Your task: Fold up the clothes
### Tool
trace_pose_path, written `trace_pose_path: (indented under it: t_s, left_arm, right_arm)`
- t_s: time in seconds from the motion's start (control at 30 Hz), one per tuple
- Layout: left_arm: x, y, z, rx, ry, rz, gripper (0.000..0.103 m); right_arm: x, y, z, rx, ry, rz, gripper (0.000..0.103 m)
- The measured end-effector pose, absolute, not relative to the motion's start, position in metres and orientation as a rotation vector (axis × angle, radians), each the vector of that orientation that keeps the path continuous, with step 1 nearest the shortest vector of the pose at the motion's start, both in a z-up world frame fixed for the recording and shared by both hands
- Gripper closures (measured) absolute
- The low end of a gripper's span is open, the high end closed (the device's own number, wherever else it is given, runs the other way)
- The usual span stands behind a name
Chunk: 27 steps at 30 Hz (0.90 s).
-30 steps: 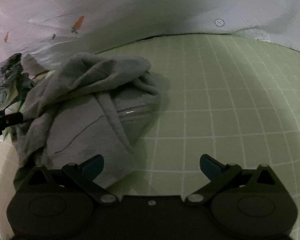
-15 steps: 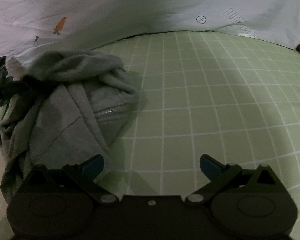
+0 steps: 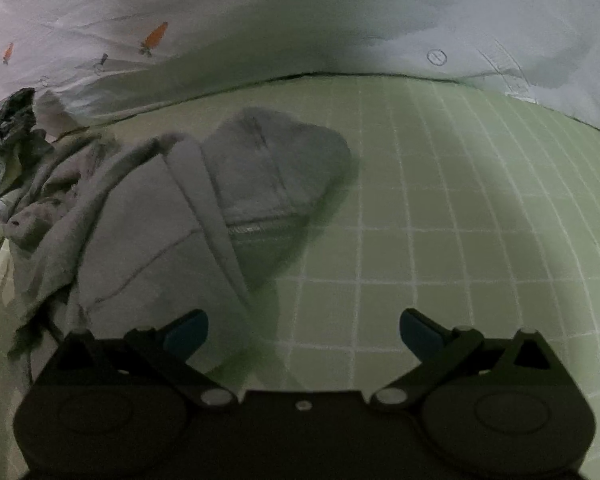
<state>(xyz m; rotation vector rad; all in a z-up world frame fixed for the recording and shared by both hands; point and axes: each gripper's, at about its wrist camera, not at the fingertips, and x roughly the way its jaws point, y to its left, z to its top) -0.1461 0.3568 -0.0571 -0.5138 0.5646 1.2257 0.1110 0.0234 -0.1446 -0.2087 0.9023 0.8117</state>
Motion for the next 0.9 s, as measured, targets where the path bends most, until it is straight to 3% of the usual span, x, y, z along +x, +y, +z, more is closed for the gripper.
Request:
trace_pose_path:
  t_s: [0.27, 0.53, 0.7, 0.9]
  left_arm:
    - [-0.101, 0.271, -0.079, -0.610, 0.685, 0.765, 0.057]
    - [-0.041, 0.230, -0.076, -0.573, 0.709, 0.463, 0.059]
    - [-0.013, 0.229, -0.085, -0.588, 0.735, 0.430, 0.059]
    - [0.017, 0.233, -0.092, -0.612, 0.761, 0.427, 0.056]
  right_arm:
    - [0.117, 0.050, -0.126, -0.160, 0.860, 0.863, 0.001]
    - [0.144, 0.061, -0.118, -0.044, 0.893, 0.924, 0.038]
    - [0.150, 0.059, -0.126, -0.006, 0.929, 0.940, 0.070]
    - [0.154, 0.052, -0.145, 0.040, 0.997, 0.957, 0.085]
